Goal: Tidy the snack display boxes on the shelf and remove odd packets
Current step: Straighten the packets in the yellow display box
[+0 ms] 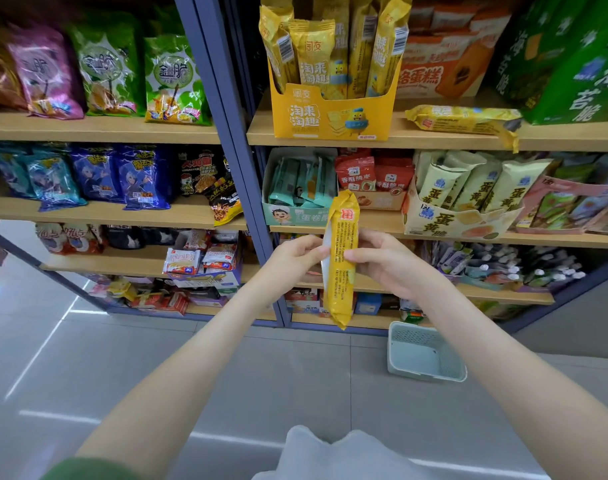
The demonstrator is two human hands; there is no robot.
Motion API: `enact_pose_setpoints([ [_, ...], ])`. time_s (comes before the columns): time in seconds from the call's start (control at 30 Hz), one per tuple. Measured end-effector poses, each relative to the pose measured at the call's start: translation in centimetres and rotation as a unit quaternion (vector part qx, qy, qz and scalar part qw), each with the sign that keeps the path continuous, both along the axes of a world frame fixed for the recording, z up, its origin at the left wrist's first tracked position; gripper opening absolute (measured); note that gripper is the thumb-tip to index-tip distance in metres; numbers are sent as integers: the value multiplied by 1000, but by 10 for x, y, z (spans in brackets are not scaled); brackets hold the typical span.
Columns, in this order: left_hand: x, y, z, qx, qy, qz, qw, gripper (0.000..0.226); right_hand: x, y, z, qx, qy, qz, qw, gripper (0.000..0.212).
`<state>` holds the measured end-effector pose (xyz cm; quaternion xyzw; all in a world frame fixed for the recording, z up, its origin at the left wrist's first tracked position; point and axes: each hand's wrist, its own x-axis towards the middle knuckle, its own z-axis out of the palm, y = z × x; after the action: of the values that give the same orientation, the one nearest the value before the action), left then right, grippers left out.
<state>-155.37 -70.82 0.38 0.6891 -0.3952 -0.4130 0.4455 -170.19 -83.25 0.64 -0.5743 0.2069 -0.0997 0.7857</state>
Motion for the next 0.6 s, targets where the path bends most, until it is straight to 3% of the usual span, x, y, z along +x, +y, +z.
enact_pose_setpoints([
  [0.1, 0, -10, 9, -8, -17, 19, 1000, 12, 0, -9, 3, -60, 33, -44, 997, 39],
  [0.2, 4, -22, 22, -29, -128, 38, 991, 16, 1, -21, 18, -169, 67, -125, 975, 43],
  [0.33, 15, -41, 54, -113, -267, 74, 954, 30, 10, -40, 61, -230, -1, -247, 941, 48],
  [0.4, 26, -53, 72, -177, -350, 109, 914, 36, 17, -50, 85, -258, -59, -303, 915, 46],
  [0.6, 64, -87, 111, -309, -560, 192, 745, 37, 47, -61, 146, -315, -228, -407, 826, 47],
])
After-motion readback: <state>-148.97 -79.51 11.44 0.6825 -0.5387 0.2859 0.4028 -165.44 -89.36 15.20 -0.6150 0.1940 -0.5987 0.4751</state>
